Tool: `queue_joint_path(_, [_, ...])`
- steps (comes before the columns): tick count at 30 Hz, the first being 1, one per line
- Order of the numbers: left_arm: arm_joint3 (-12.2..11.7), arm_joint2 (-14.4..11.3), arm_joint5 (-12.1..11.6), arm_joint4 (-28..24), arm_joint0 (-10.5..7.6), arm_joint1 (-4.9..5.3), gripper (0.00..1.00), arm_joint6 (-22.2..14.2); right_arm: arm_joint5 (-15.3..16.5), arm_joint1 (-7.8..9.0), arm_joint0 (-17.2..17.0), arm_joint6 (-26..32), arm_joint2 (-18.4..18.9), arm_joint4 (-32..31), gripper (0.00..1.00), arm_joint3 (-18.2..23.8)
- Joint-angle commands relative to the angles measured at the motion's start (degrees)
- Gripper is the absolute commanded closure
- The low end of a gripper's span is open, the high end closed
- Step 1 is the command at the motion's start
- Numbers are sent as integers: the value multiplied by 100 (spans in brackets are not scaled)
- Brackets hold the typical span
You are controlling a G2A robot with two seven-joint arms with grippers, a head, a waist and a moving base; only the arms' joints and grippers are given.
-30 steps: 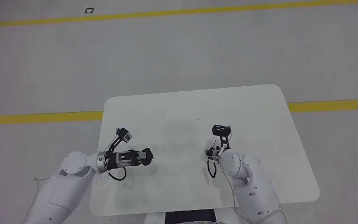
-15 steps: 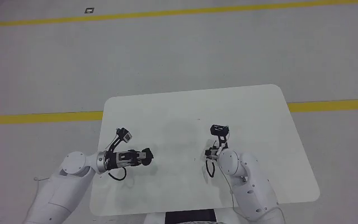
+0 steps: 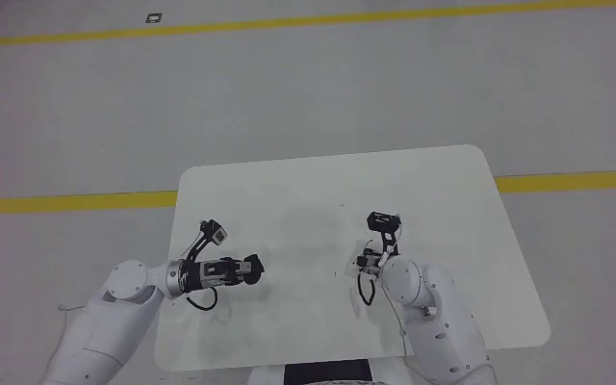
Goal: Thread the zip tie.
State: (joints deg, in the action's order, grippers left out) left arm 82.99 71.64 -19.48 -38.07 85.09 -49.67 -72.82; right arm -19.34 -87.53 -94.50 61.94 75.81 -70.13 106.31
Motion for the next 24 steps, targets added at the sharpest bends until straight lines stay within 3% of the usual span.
queue_joint_path(1, [0, 0, 0, 0, 0, 0, 100, 0, 41, 16, -79, 0, 79, 156, 100, 158])
queue_joint_path(8, [0, 0, 0, 0, 0, 0, 100, 0, 456, 67, -330, -283, 477, 1243, 100, 497])
queue_joint_path(16, [0, 0, 0, 0, 0, 0, 100, 0, 1496, 138, -660, -826, 806, 2746, 100, 628])
queue_joint_path(24, [0, 0, 0, 0, 0, 0, 100, 0, 1496, 138, -660, -826, 806, 2746, 100, 628])
